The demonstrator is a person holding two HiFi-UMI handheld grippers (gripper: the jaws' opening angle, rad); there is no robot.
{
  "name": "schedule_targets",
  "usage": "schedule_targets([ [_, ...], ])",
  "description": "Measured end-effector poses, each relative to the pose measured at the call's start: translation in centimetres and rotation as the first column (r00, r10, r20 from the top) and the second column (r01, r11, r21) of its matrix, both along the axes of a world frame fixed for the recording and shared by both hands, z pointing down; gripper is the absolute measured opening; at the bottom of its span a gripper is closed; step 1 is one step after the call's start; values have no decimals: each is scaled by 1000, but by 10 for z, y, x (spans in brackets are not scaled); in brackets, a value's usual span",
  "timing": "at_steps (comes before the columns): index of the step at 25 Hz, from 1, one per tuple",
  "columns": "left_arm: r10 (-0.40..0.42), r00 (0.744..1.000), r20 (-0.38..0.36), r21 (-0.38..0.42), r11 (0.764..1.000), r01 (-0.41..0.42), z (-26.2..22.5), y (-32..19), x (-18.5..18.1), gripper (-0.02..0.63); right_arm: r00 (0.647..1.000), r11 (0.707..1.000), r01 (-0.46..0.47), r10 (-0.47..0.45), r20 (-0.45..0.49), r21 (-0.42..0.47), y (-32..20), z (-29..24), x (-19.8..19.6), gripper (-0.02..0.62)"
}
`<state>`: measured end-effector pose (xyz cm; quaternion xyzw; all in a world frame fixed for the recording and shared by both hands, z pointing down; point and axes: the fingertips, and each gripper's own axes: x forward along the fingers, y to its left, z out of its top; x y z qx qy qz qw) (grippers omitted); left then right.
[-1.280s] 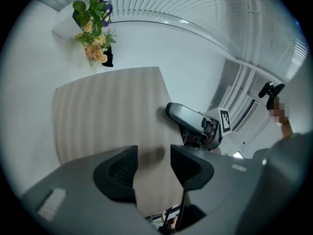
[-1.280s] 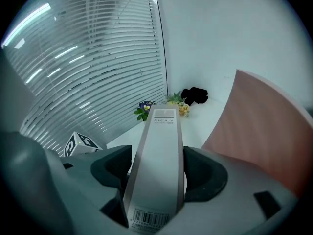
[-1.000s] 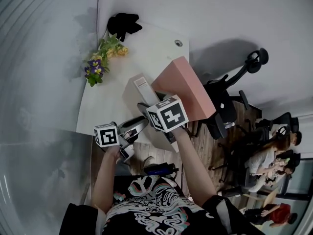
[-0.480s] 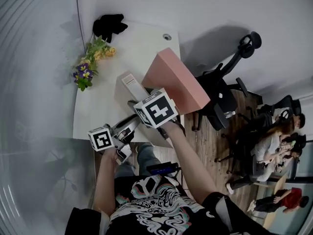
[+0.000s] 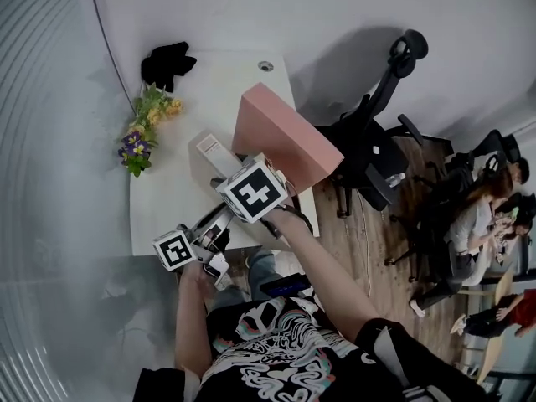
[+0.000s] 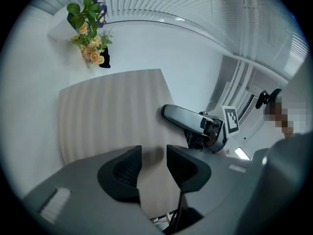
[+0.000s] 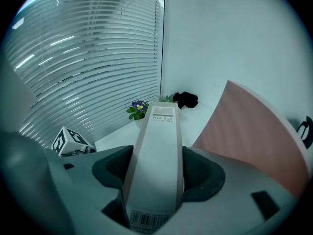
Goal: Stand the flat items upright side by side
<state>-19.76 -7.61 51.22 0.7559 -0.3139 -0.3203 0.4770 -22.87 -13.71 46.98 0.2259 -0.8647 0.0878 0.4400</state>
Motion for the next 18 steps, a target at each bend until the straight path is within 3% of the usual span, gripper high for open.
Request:
schedule_targets([
  [5, -15, 999, -38, 6, 1000, 15, -13, -6, -2, 143, 996, 997, -29, 23, 81, 69, -7, -20, 3, 307],
  [10, -9, 1000, 22, 36, 999, 8, -18, -9, 0, 150, 989, 992, -62, 46, 142, 108, -11, -34, 9, 307],
  [18, -10, 999, 41, 18, 1000, 9, -14, -10, 3, 161, 971, 982, -74, 32, 237, 173, -14, -56, 3, 307],
])
